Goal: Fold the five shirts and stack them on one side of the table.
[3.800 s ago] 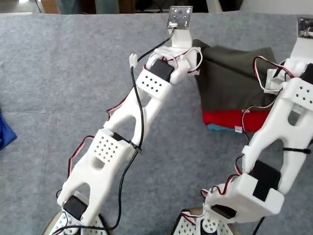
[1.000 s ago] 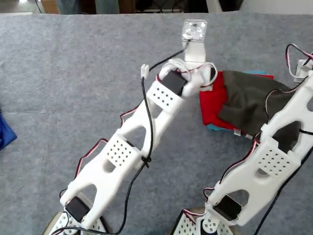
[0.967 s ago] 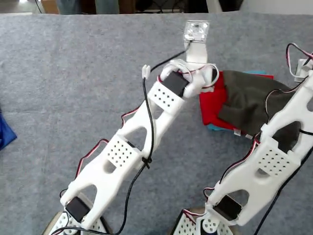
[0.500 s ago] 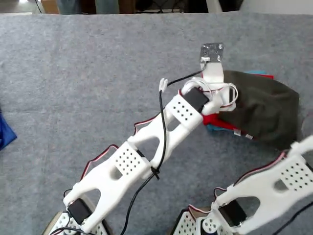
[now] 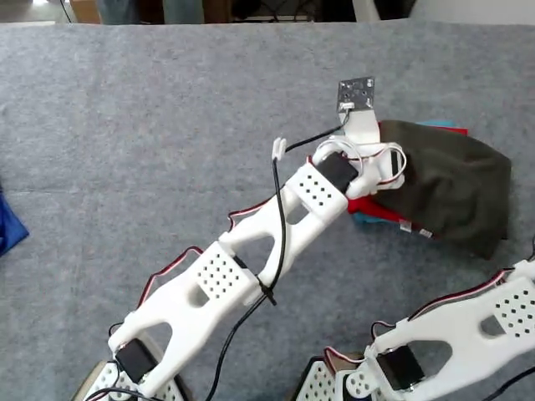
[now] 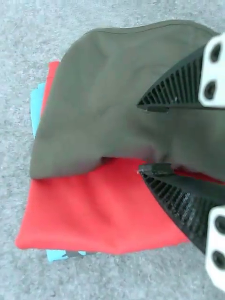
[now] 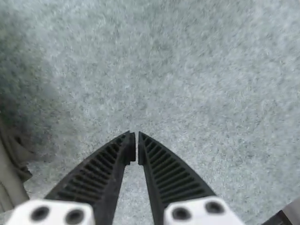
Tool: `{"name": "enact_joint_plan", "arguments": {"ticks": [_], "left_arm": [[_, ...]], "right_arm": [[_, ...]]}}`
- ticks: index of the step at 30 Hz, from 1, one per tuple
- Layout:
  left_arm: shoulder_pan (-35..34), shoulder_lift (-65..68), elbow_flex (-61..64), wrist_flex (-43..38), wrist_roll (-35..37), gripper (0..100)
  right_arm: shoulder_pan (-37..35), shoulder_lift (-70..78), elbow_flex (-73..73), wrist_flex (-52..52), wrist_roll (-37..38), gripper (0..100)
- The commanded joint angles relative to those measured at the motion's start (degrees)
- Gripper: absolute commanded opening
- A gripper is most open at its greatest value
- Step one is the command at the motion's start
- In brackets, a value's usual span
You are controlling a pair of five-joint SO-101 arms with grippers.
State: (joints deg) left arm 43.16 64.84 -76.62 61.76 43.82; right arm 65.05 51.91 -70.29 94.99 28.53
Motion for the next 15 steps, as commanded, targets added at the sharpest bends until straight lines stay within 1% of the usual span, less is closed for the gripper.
{"name": "enact_joint_plan", "arguments": {"ticks": [1,4,8,12,15], "left_arm": [[1.10,-3.78,-0.57,-1.32,0.62,20],[1.89,-3.16,-1.63,-1.58,0.62,20],[1.98,-2.64,1.98,-6.59,0.62,20],[2.24,-2.37,3.12,-8.53,0.62,20],[2.24,-1.58,3.74,-9.93,0.44,16]], "right_arm": [[0.53,0.13,-2.68,0.18,0.00,1.7],[0.62,0.48,-2.68,0.18,0.00,1.7],[0.62,0.48,-2.42,0.18,0.09,1.7],[0.53,0.57,-2.42,-0.18,0.00,1.8],[0.53,0.57,-2.33,-0.26,0.26,1.8]]}}
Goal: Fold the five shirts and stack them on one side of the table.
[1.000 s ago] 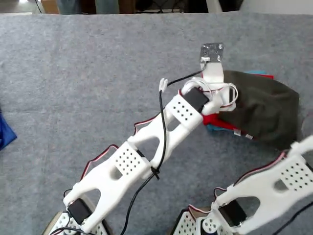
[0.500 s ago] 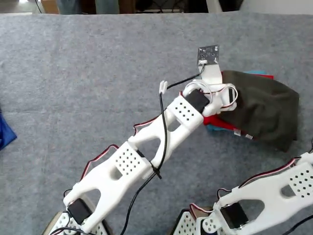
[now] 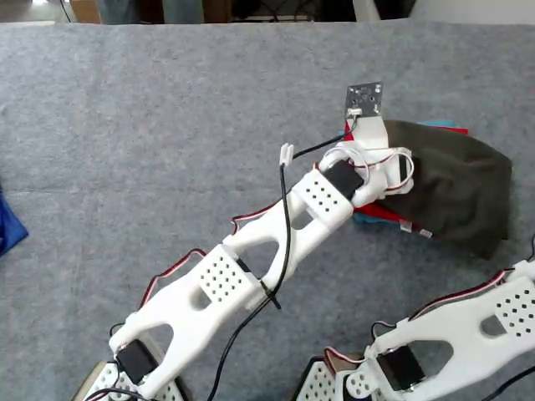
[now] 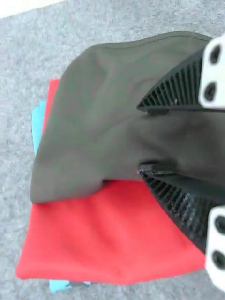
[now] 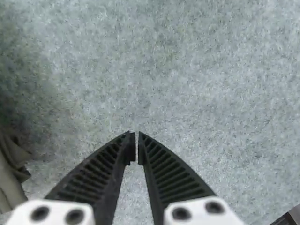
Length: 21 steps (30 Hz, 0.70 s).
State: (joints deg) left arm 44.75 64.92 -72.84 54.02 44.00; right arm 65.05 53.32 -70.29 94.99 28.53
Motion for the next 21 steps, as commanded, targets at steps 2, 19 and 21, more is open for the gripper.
{"name": "enact_joint_plan", "arguments": {"ticks": [2,19,21], "left_arm": [[0.57,-0.18,-0.04,-3.96,0.26,15],[1.45,3.16,-4.09,-4.75,0.26,8],[2.15,3.16,-3.74,-5.89,0.26,8]], "right_arm": [[0.53,-0.84,-2.33,-0.26,0.35,1.8],[0.53,-0.84,-2.42,-0.26,0.35,1.8],[0.62,-0.84,-2.51,-0.26,0.35,1.8]]}}
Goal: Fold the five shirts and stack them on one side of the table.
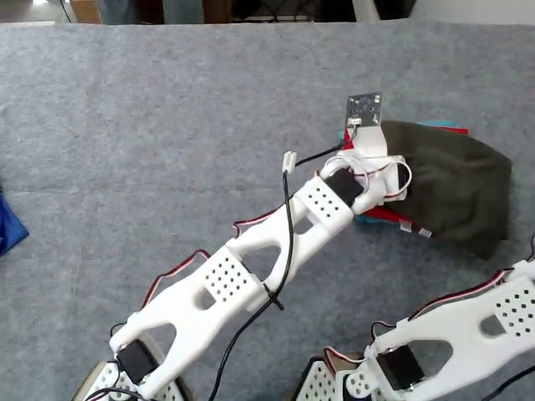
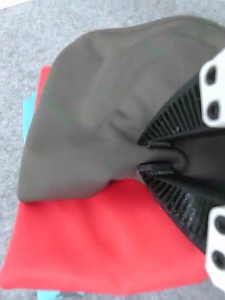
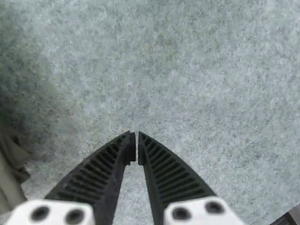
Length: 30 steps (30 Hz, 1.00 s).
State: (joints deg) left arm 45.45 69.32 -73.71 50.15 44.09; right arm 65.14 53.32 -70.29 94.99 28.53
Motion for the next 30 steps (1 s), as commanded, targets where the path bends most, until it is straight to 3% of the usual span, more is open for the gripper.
{"name": "enact_joint_plan", "arguments": {"ticks": [1,5,11,17,22,30], "left_arm": [[1.71,-1.23,-2.77,-2.46,0.18,8],[2.33,-1.23,-3.21,-2.90,-0.44,3],[1.71,-1.23,-2.68,-3.78,-1.32,3],[-3.12,-1.67,-3.21,-3.43,-3.16,3],[-7.08,-1.76,-6.90,1.32,-3.25,3],[-7.16,-1.76,-15.87,7.47,-3.16,3]], "right_arm": [[0.53,-0.84,-2.51,-0.26,0.35,1.8],[0.53,-0.84,-2.59,-0.26,0.35,1.8],[0.53,-0.84,-2.59,-0.26,0.35,1.8],[0.53,-0.84,-2.59,-0.26,0.35,1.8],[0.35,-0.84,-2.33,-0.26,0.35,1.8],[0.09,-0.84,-2.59,-0.26,0.09,1.8]]}}
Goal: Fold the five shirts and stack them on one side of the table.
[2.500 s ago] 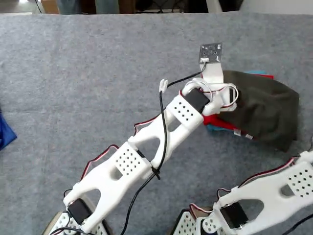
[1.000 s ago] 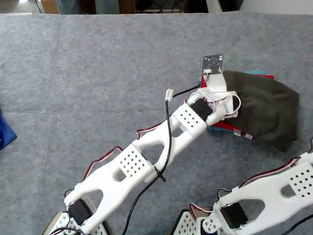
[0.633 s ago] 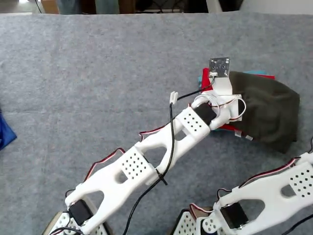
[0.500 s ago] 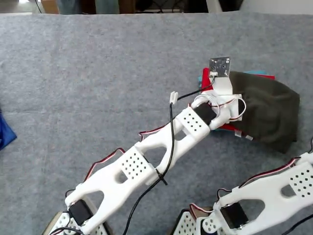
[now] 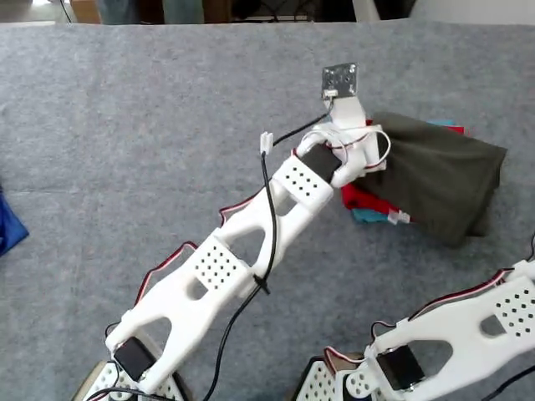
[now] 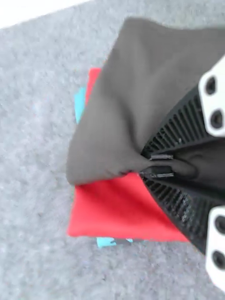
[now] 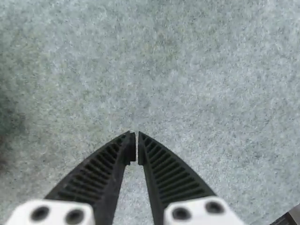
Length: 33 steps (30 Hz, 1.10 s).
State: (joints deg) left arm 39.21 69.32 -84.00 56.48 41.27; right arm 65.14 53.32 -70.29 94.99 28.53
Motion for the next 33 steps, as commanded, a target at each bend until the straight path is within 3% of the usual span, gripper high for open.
{"name": "enact_joint_plan", "arguments": {"ticks": [1,16,20,25,29,33], "left_arm": [[-0.92,-1.76,-6.11,1.58,-0.35,3],[-0.84,-1.23,-6.46,2.81,-0.26,3],[0.66,-1.23,-5.67,3.25,-0.09,14],[1.10,-1.85,-5.49,8.97,-0.18,21],[-3.30,-1.85,-11.30,14.77,-0.44,21],[-9.45,-5.54,-11.65,19.25,-0.44,19]], "right_arm": [[0.09,-0.84,-2.51,-0.26,0.09,1.8],[-0.70,-0.84,-2.24,0.09,0.18,1.8],[-2.11,-0.84,-2.24,0.18,0.35,1.8],[-9.41,-1.19,-2.68,2.37,0.09,1.8],[-20.13,-2.07,-2.42,5.80,-0.44,1.6],[-27.08,-4.53,-4.35,5.80,-6.42,1.6]]}}
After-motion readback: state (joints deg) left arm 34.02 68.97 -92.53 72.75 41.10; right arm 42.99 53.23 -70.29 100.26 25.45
